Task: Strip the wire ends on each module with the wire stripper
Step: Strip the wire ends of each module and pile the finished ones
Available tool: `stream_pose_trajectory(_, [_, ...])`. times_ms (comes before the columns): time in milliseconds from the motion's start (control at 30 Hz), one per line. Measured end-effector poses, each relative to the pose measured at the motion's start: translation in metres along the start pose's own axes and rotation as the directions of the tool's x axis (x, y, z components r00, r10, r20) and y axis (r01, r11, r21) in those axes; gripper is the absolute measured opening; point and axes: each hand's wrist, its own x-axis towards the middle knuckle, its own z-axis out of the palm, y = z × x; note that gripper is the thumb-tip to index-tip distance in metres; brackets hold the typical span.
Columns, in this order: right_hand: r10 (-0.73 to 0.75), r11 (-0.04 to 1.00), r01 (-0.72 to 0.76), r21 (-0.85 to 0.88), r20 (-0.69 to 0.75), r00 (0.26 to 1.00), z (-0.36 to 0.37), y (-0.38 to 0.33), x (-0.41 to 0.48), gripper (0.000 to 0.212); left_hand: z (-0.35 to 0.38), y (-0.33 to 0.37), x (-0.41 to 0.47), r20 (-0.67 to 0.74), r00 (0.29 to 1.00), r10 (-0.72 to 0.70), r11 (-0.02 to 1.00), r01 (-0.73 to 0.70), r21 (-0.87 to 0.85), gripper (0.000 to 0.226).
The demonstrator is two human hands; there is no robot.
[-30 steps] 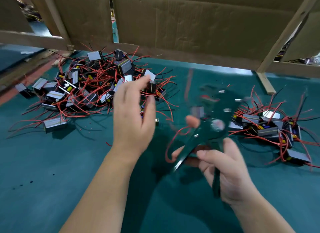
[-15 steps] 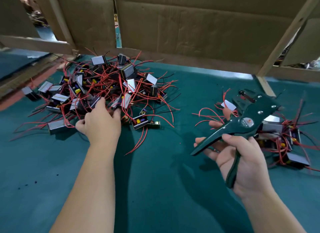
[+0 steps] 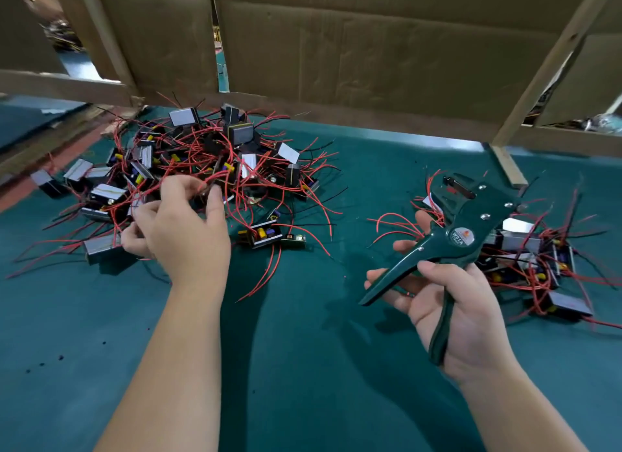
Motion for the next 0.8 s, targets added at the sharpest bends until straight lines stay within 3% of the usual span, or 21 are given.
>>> stream_pose_trajectory(133, [0.002, 1.0, -0.002, 0.005, 0.008, 1.0, 0.001, 0.001, 0.0, 0.056, -0.004, 0.006, 0.0, -0.126, 0.99, 0.065, 0.977, -0.088, -0.192, 0.021])
stream_pose_trajectory(200, [0.001, 1.0, -0.002, 0.012, 0.01, 1.0, 0.001, 0.0, 0.0, 0.056, -0.006, 0.006, 0.0, -0.228, 0.962, 0.148, 0.9, -0.227, -0.373, 0.02])
stream_pose_trajectory(267, [0.004, 1.0, -0.004, 0.018, 0.008, 1.0, 0.001, 0.0, 0.0, 0.055, -0.007, 0.005, 0.0, -0.291, 0.936, 0.197, 0.837, -0.315, -0.447, 0.02])
stream_pose_trajectory(367, [0.012, 1.0, -0.012, 0.02, 0.008, 1.0, 0.001, 0.0, -0.001, 0.056, -0.004, 0.002, 0.002, -0.09, 0.966, 0.241, 0.93, -0.256, -0.262, 0.029])
stream_pose_trajectory(433, [0.017, 1.0, -0.017, 0.021, 0.007, 1.0, 0.002, 0.0, 0.0, 0.057, 0.0, 0.001, 0.0, 0.149, 0.982, 0.114, 0.993, -0.108, -0.048, 0.038])
stream_pose_trajectory(533, [0.023, 0.999, -0.024, 0.025, 0.008, 1.0, 0.003, 0.001, 0.0, 0.056, 0.0, 0.002, -0.001, 0.345, 0.938, -0.04, 0.984, -0.024, 0.179, 0.033])
stream_pose_trajectory(633, [0.028, 0.999, -0.028, 0.025, 0.008, 1.0, 0.003, 0.0, -0.001, 0.055, 0.0, -0.001, -0.001, 0.479, 0.874, -0.083, 0.949, -0.077, 0.305, 0.037])
stream_pose_trajectory(700, [0.031, 0.999, -0.032, 0.022, 0.008, 0.999, 0.004, 0.001, -0.001, 0.055, 0.001, -0.003, 0.0, 0.512, 0.854, -0.089, 0.934, -0.107, 0.341, 0.037])
stream_pose_trajectory(800, [0.042, 0.999, -0.042, 0.026, 0.01, 0.999, 0.004, 0.0, 0.0, 0.056, 0.0, -0.004, 0.001, 0.325, 0.946, 0.004, 0.957, -0.098, 0.271, 0.024])
